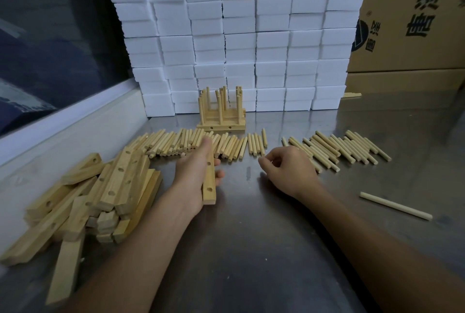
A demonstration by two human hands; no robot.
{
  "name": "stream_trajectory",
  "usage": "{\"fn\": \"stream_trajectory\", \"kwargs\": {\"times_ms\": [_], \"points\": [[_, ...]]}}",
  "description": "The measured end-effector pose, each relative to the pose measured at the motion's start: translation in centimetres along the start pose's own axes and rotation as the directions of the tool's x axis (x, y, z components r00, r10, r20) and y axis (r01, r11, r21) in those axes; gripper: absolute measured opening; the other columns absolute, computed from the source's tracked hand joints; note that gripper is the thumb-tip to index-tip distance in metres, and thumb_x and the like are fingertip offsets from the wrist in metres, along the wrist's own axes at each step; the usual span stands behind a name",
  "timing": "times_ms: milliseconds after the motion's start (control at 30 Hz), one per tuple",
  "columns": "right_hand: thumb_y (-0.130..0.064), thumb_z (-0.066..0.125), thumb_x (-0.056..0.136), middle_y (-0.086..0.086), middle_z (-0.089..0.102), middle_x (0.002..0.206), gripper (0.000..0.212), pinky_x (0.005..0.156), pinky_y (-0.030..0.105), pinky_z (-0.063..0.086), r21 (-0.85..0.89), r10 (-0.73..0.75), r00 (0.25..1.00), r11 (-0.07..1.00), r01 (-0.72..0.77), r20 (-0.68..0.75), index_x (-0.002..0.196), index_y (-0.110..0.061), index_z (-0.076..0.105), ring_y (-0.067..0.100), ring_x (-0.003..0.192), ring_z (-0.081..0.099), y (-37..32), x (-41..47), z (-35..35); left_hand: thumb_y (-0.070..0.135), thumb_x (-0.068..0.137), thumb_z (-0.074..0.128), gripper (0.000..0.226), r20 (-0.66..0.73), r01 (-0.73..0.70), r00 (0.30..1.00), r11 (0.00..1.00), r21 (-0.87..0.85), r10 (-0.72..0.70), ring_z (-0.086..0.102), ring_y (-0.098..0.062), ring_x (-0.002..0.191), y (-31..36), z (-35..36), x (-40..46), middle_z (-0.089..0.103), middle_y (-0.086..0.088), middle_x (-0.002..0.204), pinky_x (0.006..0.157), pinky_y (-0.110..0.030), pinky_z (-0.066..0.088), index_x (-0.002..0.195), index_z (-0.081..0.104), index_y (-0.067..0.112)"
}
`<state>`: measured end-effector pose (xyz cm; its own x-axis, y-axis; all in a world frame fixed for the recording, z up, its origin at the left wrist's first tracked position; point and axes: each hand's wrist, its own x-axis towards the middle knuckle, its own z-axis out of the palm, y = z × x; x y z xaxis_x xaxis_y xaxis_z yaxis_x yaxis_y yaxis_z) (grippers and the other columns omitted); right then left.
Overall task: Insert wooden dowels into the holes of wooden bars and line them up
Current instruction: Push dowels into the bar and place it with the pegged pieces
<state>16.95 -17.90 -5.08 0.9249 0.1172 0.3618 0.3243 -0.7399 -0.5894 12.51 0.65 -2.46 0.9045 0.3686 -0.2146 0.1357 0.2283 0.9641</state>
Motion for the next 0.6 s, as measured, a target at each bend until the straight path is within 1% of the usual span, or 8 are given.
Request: {"fn": "stream_trajectory", "kwargs": {"times_ms": [67, 167, 267, 333, 367, 433, 500, 600], "points": [[-0.038, 0.06, 0.096, -0.009, 0.067, 0.082, 0.021, 0.072, 0.026, 0.054, -0.004, 0.003, 1.0, 1.0, -0.003, 0.001, 0.095, -0.022, 0.074, 0.003, 0.075, 0.061, -0.02, 0.0, 0.03, 0.037, 0.098, 0.052, 0.034, 0.083, 0.083, 0.994, 0.98, -0.18, -0.069, 0.062, -0.018, 0.053, 0.04, -0.24, 0.1, 0.067, -0.008, 0.08, 0.046, -0.026, 0.047, 0.106, 0.067, 0.008], [-0.038, 0.06, 0.096, -0.01, 0.067, 0.081, 0.021, 0.071, 0.027, 0.055, -0.01, 0.011, 1.0, 1.0, -0.011, 0.002, 0.095, -0.022, 0.074, 0.003, 0.075, 0.061, -0.1, -0.02, 0.03, 0.02, 0.096, 0.046, 0.03, 0.183, 0.136, 0.98, 0.938, -0.32, -0.08, 0.059, -0.02, 0.053, -0.07, -0.68, 0.26, 0.065, -0.01, 0.074, 0.043, -0.025, 0.044, 0.109, 0.064, 0.001], [-0.037, 0.06, 0.096, -0.01, 0.067, 0.079, 0.021, 0.067, 0.029, 0.055, -0.034, 0.03, 0.999, 0.999, -0.031, -0.032, 0.092, -0.021, 0.073, 0.005, 0.072, 0.061, -0.26, -0.12, 0.05, 0.017, 0.096, 0.046, 0.027, 0.207, 0.136, 0.976, 0.928, -0.348, -0.065, 0.058, -0.019, 0.052, -0.11, -0.75, 0.34, 0.065, -0.01, 0.071, 0.042, -0.025, 0.044, 0.109, 0.063, 0.0], [-0.035, 0.059, 0.096, -0.008, 0.067, 0.081, 0.021, 0.068, 0.032, 0.055, -0.105, 0.017, 0.991, 0.994, -0.032, -0.136, 0.094, -0.02, 0.073, 0.009, 0.075, 0.061, -0.39, -0.29, 0.02, 0.018, 0.096, 0.049, 0.027, 0.217, 0.127, 0.975, 0.932, -0.34, -0.054, 0.058, -0.018, 0.051, -0.15, -0.68, 0.33, 0.065, -0.009, 0.072, 0.043, -0.025, 0.045, 0.109, 0.063, -0.001], [-0.034, 0.058, 0.096, -0.006, 0.068, 0.088, 0.02, 0.073, 0.033, 0.054, -0.151, 0.003, 0.981, 0.988, -0.033, -0.196, 0.099, -0.019, 0.072, 0.011, 0.081, 0.061, -0.4, -0.37, -0.05, 0.018, 0.096, 0.05, 0.026, 0.22, 0.121, 0.974, 0.937, -0.329, -0.049, 0.057, -0.018, 0.052, -0.2, -0.67, 0.38, 0.065, -0.009, 0.074, 0.044, -0.025, 0.045, 0.108, 0.064, -0.001], [-0.034, 0.057, 0.095, 0.0, 0.065, 0.112, 0.027, 0.094, 0.038, 0.046, -0.26, 0.012, 0.968, 0.962, -0.08, -0.25, 0.117, -0.021, 0.067, 0.018, 0.106, 0.057, -0.25, -0.4, -0.18, 0.019, 0.097, 0.052, 0.026, 0.226, 0.11, 0.973, 0.946, -0.305, -0.04, 0.058, -0.017, 0.053, -0.28, -0.68, 0.49, 0.065, -0.01, 0.079, 0.046, -0.025, 0.046, 0.108, 0.064, -0.001], [-0.037, 0.055, 0.092, 0.004, 0.056, 0.127, 0.038, 0.103, 0.045, 0.034, -0.361, 0.114, 0.973, 0.915, -0.182, -0.201, 0.127, -0.022, 0.058, 0.025, 0.122, 0.047, -0.18, -0.4, -0.25, 0.021, 0.098, 0.053, 0.028, 0.242, 0.106, 0.97, 0.949, -0.296, -0.033, 0.059, -0.017, 0.055, -0.33, -0.68, 0.48, 0.066, -0.01, 0.083, 0.048, -0.025, 0.048, 0.111, 0.063, -0.001], [-0.04, 0.05, 0.091, 0.007, 0.058, 0.124, 0.039, 0.102, 0.048, 0.032, -0.451, 0.205, 0.969, 0.858, -0.247, -0.142, 0.124, -0.021, 0.058, 0.029, 0.12, 0.048, -0.36, -0.36, -0.27, 0.022, 0.099, 0.052, 0.029, 0.261, 0.102, 0.965, 0.946, -0.307, -0.019, 0.06, -0.018, 0.056, -0.29, -0.63, 0.43, 0.067, -0.011, 0.086, 0.05, -0.027, 0.05, 0.116, 0.062, 0.001]]}}
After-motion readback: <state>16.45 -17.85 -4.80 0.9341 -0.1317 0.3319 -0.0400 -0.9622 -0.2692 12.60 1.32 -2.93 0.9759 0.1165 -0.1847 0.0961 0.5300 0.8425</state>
